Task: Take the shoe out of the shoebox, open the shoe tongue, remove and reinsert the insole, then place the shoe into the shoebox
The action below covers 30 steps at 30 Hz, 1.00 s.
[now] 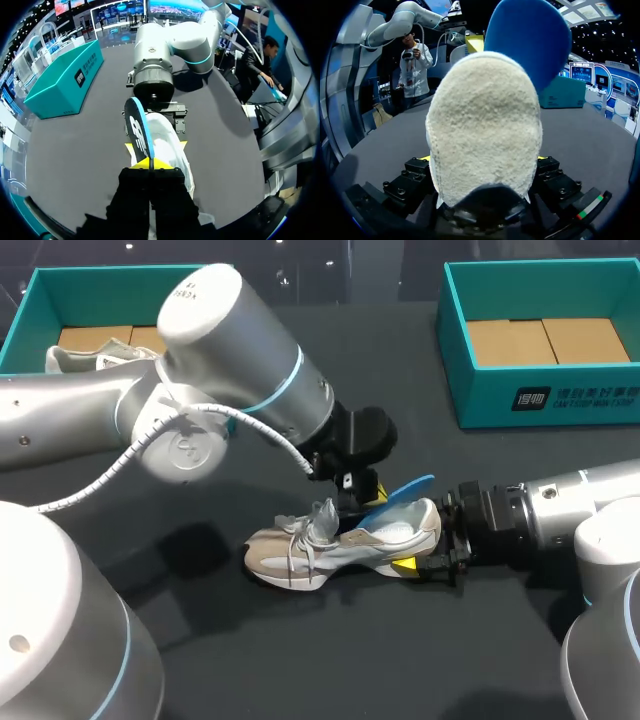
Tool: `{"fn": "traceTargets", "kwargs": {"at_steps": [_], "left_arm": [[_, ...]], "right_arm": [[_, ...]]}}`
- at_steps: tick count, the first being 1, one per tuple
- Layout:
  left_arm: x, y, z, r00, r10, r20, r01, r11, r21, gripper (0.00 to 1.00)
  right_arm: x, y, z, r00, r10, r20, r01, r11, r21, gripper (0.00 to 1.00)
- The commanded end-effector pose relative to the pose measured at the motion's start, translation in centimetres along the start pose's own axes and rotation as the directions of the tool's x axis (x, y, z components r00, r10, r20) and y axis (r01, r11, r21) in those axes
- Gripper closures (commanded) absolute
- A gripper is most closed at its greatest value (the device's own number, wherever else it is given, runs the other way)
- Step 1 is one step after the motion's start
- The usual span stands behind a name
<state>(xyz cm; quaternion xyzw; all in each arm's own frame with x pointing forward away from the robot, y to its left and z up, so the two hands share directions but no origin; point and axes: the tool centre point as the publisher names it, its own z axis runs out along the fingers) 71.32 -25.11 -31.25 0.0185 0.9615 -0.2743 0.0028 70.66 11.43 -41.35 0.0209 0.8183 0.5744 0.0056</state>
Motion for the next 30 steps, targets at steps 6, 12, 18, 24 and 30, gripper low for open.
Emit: {"fn": "traceTargets", "kwargs": {"at_steps": [6,12,18,24,30], "left_arm": [[0.4,-1.3,0.8,0.998,-0.004,0.06,0.005,1.0,-0.008,0.9],[1.0,-1.2,0.4,0.995,-0.007,0.096,0.006,1.0,0.015,0.59],[1.7,-1.4,0.3,0.991,-0.017,0.136,0.01,0.999,0.054,0.53],[1.5,-1.7,1.1,0.981,-0.029,0.192,0.015,0.997,0.074,0.57],[0.7,-1.4,2.0,0.972,-0.057,0.226,0.039,0.996,0.082,0.56]], "right_arm": [[0.1,0.0,0.0,1.0,0.0,0.001,0.0,1.0,0.004,1.0],[0.1,0.0,0.0,1.0,0.0,0.001,0.0,1.0,0.004,1.0],[0.1,0.0,0.0,1.0,0.0,0.001,0.0,1.0,0.004,1.0],[0.1,0.0,0.0,1.0,0.0,0.001,0.0,1.0,0.004,1.0],[0.1,0.0,0.0,1.0,0.0,0.001,0.0,1.0,0.004,1.0]]}}
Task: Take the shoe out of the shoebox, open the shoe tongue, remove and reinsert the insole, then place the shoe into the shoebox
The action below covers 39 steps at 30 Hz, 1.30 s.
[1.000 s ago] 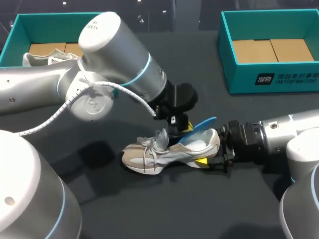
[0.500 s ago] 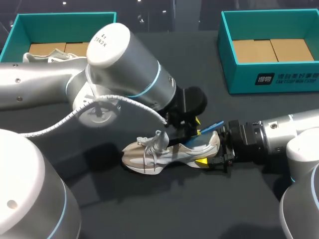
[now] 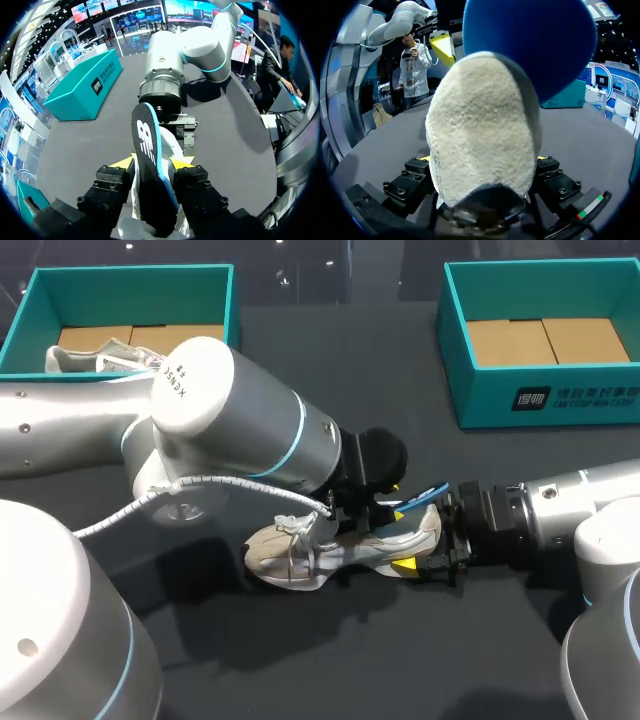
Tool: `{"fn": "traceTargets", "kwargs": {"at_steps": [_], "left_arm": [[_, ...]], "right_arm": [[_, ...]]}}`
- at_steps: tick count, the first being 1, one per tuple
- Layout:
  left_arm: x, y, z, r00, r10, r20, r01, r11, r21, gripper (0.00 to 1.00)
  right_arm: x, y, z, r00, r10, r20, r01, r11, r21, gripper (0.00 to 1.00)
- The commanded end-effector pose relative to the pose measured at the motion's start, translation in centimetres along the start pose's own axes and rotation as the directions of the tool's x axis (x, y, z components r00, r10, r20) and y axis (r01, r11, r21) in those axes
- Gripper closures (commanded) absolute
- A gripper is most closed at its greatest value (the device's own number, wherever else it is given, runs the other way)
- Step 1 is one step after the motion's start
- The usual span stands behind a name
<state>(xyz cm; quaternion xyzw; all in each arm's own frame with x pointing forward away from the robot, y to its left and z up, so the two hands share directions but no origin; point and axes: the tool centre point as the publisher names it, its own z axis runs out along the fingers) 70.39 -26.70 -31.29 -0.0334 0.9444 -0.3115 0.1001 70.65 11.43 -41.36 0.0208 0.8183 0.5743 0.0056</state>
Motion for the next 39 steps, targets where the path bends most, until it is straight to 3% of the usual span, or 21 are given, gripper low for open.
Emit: {"fn": "traceTargets", "kwargs": {"at_steps": [1,11,20,29,30,33,39], "left_arm": [[0.0,0.1,1.2,1.0,-0.003,0.014,0.003,1.0,0.0,0.56],[0.7,0.3,1.9,0.998,-0.003,0.069,0.003,1.0,-0.004,0.51],[1.1,0.8,3.2,0.994,-0.007,0.109,0.009,1.0,-0.024,0.54],[0.0,1.1,4.4,0.991,-0.043,0.128,0.049,0.998,-0.042,0.66],[-0.1,1.2,4.4,0.991,-0.046,0.129,0.052,0.998,-0.042,0.71],[-0.5,1.1,4.3,0.99,-0.06,0.129,0.066,0.997,-0.038,1.0],[-1.1,0.2,2.8,0.992,-0.095,0.078,0.096,0.995,-0.005,1.0]], "right_arm": [[0.1,0.0,0.0,1.0,0.0,0.001,0.0,1.0,0.004,1.0],[0.1,0.0,0.0,1.0,0.0,0.001,0.0,1.0,0.004,1.0],[0.1,0.0,0.0,1.0,0.0,0.001,0.0,1.0,0.004,1.0],[0.1,0.0,0.0,1.0,0.0,0.001,0.0,1.0,0.004,1.0],[0.1,0.0,0.0,1.0,0.0,0.001,0.0,1.0,0.004,1.0],[0.1,0.0,0.0,1.0,0.0,0.001,0.0,1.0,0.004,1.0],[0.1,0.0,0.0,1.0,0.0,0.001,0.0,1.0,0.004,1.0]]}}
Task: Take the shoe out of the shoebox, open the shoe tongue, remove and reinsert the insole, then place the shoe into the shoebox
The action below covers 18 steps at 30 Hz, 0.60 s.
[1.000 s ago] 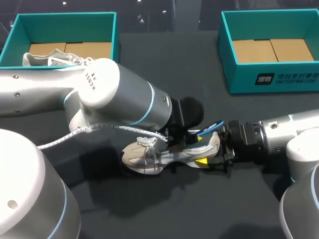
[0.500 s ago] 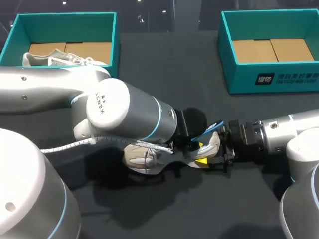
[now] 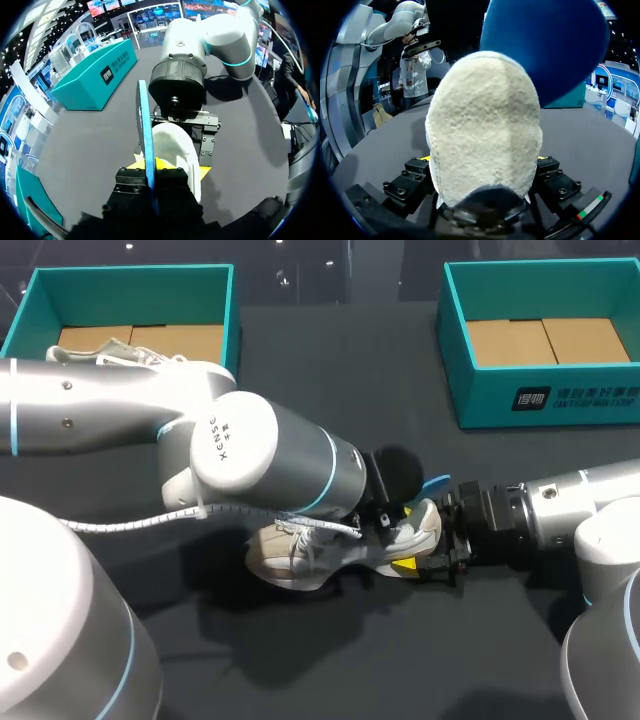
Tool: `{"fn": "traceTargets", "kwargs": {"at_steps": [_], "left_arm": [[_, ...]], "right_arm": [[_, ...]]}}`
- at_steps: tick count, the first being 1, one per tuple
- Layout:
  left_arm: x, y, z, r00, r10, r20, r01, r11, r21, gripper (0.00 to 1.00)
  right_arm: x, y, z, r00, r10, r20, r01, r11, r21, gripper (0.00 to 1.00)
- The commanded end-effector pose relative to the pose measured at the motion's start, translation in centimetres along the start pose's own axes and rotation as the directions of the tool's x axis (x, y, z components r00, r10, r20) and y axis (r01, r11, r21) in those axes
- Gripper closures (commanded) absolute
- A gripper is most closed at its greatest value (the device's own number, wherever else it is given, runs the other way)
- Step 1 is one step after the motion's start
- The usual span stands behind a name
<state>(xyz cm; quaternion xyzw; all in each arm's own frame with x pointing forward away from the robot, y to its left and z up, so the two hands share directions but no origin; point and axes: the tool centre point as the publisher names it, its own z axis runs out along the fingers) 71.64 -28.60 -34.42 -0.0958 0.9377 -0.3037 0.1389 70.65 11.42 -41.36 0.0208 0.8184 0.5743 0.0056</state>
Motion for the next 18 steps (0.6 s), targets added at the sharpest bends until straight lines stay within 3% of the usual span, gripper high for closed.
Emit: {"fn": "traceTargets", "kwargs": {"at_steps": [1,9,18], "left_arm": [[-0.8,-0.4,-1.3,0.998,-0.011,-0.057,0.012,1.0,0.018,1.0],[-0.5,-4.2,-5.9,0.987,0.0,-0.163,0.016,0.995,0.101,1.0],[-0.5,-4.2,-5.9,0.987,0.0,-0.163,0.016,0.995,0.101,1.0]], "right_arm": [[0.1,0.0,0.0,1.0,0.0,0.001,0.0,1.0,0.004,1.0],[0.1,0.0,0.0,1.0,0.0,0.001,0.0,1.0,0.004,1.0],[0.1,0.0,0.0,1.0,0.0,0.001,0.0,1.0,0.004,1.0]]}}
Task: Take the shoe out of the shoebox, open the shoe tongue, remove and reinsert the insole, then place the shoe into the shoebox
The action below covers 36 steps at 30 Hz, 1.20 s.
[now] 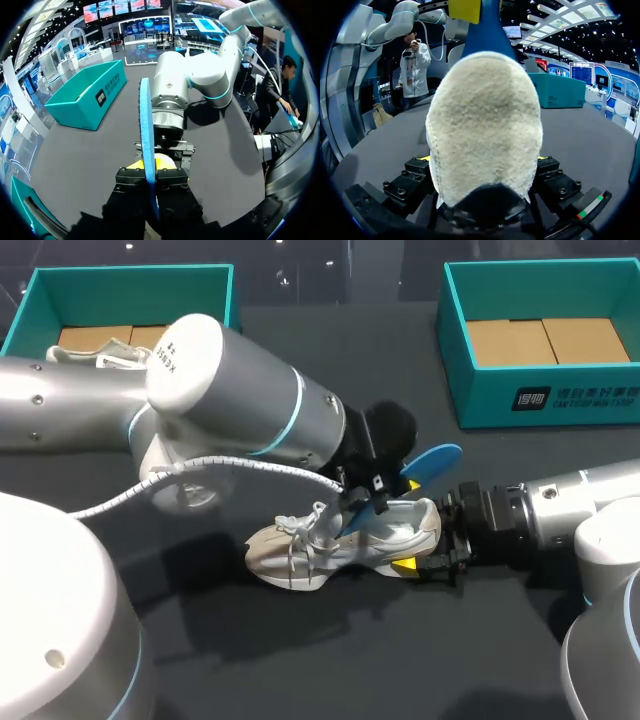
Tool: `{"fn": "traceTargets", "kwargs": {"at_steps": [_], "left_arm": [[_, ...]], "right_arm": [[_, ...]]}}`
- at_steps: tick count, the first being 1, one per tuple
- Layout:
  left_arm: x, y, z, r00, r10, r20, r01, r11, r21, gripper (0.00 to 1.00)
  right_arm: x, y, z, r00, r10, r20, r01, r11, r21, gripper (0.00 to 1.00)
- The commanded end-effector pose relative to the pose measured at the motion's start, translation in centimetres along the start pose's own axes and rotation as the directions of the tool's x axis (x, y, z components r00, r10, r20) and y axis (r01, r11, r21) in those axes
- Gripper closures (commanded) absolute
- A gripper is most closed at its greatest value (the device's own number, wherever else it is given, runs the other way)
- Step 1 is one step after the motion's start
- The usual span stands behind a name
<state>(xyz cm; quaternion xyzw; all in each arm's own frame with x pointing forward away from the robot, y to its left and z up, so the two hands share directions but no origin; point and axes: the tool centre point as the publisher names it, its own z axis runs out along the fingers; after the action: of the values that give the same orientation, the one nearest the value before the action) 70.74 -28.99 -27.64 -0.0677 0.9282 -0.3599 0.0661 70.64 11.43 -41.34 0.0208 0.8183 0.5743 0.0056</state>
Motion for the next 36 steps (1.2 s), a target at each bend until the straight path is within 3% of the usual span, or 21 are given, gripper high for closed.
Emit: {"fn": "traceTargets", "kwargs": {"at_steps": [1,6,10,17,32,33,36], "left_arm": [[0.0,0.0,-0.6,1.0,0.0,-0.002,0.0,1.0,-0.003,1.0],[0.0,0.0,-0.6,1.0,0.0,-0.002,0.0,1.0,-0.003,1.0],[0.9,-3.0,-2.4,0.995,-0.033,-0.089,0.044,0.992,0.119,1.0],[1.9,-8.1,-7.8,0.974,-0.047,-0.223,0.121,0.935,0.333,1.0],[1.9,-8.1,-7.8,0.974,-0.047,-0.223,0.121,0.935,0.333,1.0],[1.7,-8.0,-8.6,0.953,-0.099,-0.286,0.201,0.913,0.354,1.0],[1.8,-8.5,-10.5,0.948,-0.105,-0.3,0.228,0.883,0.411,1.0]], "right_arm": [[0.1,0.0,0.0,1.0,0.0,0.001,0.0,1.0,0.004,1.0],[0.1,0.0,0.0,1.0,0.0,0.001,0.0,1.0,0.004,1.0],[0.1,0.0,0.0,1.0,0.0,0.001,0.0,1.0,0.004,1.0],[0.1,0.0,0.0,1.0,0.0,0.001,0.0,1.0,0.004,1.0],[0.1,0.0,0.0,1.0,0.0,0.001,0.0,1.0,0.004,1.0],[0.1,0.0,0.0,1.0,0.0,0.001,0.0,1.0,0.004,1.0],[0.1,0.0,0.0,1.0,0.0,0.001,0.0,1.0,0.004,1.0]]}}
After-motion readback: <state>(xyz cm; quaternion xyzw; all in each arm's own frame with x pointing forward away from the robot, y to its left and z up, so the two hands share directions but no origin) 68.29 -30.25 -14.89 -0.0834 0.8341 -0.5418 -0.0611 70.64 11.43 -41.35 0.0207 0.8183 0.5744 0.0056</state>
